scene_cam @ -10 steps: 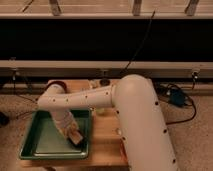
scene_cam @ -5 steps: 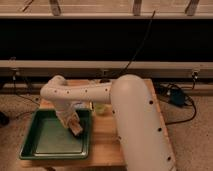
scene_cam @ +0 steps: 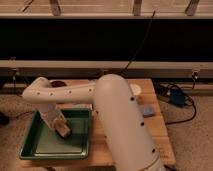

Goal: Wipe tray with eraser

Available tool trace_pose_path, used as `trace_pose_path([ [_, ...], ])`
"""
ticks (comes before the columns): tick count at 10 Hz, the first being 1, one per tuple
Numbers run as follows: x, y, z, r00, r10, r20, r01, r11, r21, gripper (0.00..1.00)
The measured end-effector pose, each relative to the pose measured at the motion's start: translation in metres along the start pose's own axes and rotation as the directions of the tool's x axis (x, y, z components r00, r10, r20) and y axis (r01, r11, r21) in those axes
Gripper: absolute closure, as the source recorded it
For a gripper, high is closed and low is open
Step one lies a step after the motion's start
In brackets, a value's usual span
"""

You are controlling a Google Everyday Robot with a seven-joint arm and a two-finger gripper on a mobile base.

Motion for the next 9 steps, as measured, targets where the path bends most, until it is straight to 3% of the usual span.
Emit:
trace_pose_path([
  [1, 0.001, -0.020, 0.002, 0.999, -0.041, 0.002, 0.041, 0.999, 0.000, 1.00],
  [5, -0.019, -0.060, 0.013, 0.989, -0.143, 0.022, 0.143, 0.990, 0.007, 1.00],
  [7, -0.035, -0.050, 0.018, 0.990, -0.140, 0.034, 0.140, 0.990, 0.011, 1.00],
  [9, -0.061, -0.018, 0.024, 0.994, -0.098, 0.048, 0.097, 0.995, 0.018, 1.00],
])
